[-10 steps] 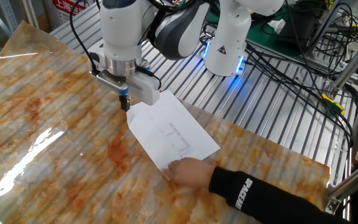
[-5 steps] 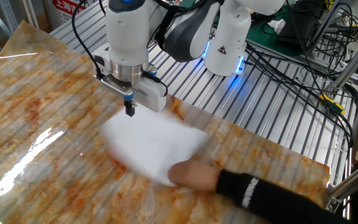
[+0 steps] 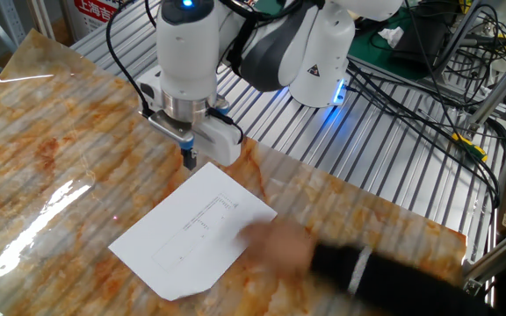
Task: Flip over and spread out the paper that is laid flat on the table
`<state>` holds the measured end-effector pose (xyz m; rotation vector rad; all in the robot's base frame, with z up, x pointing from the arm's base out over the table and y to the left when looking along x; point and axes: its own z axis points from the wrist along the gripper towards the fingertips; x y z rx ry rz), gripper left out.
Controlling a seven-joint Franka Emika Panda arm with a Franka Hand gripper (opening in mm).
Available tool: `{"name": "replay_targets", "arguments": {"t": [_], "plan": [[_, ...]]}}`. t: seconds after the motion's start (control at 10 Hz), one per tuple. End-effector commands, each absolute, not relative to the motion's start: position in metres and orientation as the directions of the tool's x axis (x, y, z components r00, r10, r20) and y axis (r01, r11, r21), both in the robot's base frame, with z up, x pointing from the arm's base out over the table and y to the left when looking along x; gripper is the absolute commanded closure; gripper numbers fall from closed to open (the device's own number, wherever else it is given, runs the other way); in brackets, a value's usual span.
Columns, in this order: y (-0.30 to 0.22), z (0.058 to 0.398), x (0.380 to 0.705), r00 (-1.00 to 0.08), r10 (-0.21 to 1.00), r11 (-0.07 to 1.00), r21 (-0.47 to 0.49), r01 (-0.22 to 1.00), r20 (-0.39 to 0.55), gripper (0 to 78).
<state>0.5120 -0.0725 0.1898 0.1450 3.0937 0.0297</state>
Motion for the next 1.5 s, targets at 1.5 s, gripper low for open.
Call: {"name": "replay_targets", "arguments": {"t": [1.5], "plan": [[-0.0709, 0.1918, 0.5185, -0.963, 0.270, 0.963, 0.013, 0.270, 0.009, 77.6]]}}
